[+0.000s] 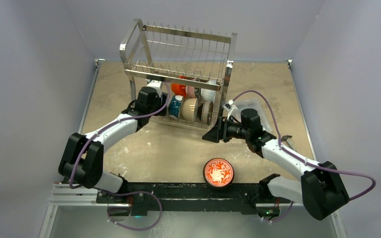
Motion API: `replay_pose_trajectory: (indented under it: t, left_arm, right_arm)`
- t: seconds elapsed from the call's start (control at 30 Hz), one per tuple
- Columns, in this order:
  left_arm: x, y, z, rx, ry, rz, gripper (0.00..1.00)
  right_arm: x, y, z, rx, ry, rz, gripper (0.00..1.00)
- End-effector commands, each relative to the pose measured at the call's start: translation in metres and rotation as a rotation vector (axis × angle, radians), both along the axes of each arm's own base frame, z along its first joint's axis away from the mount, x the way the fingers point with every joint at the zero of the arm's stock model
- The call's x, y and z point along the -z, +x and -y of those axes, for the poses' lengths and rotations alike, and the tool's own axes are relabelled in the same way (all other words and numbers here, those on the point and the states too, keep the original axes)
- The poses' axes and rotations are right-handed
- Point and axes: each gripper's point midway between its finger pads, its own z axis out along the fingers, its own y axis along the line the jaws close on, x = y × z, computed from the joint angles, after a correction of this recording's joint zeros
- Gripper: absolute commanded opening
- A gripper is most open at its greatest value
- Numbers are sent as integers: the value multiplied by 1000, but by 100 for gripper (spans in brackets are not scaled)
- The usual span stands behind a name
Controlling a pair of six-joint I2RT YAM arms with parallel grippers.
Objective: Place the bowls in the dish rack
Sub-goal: Place the bowl in the dish rack, then move the bowl to the center of the board.
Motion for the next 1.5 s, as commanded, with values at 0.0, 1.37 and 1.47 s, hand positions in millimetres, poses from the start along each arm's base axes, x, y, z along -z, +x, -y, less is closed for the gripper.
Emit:
replay_pose_trajectory:
  t: [0.0,1.37,1.47]
  left_arm:
    - [-29,10,-4,-46,-7,86,67]
    - [-37,-131,18,117,-353,-85,98]
    - [-41,-135,35,184,-422,-97,97]
  right_arm:
    - [-11,1,-2,-18,12,46,66]
    - [5,-46,78,269,-348,-200,69]
    - [14,-61,82,259,-367,-263,69]
